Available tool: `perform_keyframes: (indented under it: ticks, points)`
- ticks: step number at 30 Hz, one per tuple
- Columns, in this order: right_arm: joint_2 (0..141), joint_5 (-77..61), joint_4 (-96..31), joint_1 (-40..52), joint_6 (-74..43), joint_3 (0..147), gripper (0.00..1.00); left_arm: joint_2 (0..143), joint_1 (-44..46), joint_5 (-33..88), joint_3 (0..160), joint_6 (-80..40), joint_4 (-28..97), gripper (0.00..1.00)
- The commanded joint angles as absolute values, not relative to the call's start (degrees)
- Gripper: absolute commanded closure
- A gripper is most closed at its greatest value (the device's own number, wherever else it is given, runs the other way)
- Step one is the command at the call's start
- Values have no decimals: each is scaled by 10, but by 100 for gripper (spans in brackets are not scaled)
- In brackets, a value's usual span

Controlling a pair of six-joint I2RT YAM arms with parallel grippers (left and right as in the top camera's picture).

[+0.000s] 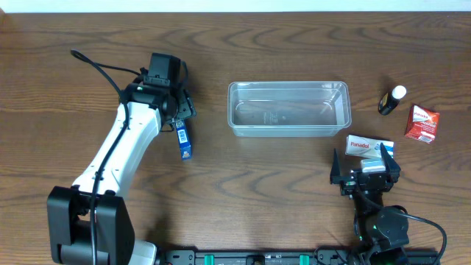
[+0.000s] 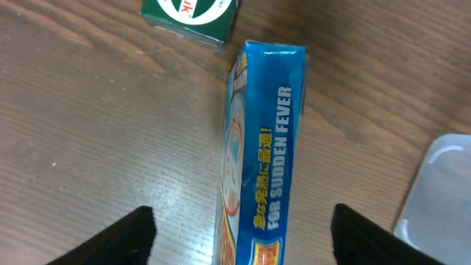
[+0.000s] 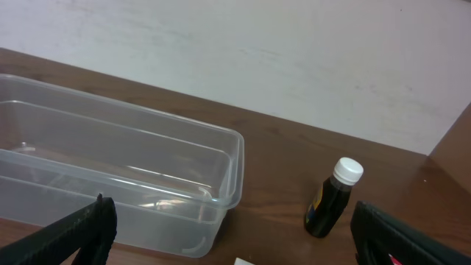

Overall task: Pack container
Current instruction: 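Move the left gripper over the blue Kool Fever box, then close the left gripper on the blue box and lift it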

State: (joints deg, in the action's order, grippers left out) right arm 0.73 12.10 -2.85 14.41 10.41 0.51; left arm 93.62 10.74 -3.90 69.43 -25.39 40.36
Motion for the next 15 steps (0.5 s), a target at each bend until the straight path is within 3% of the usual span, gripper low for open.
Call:
perform_keyframes:
  ticks: [1, 5, 15]
  points:
    - [6, 126, -30, 142, 108, 3, 1, 943, 116, -50, 675, -253, 391, 28]
    - [6, 126, -30, 142, 108, 3, 1, 943, 120, -50, 673, -236, 383, 43]
    - [6, 126, -30, 142, 108, 3, 1, 943, 120, -53, 663, -236, 380, 43]
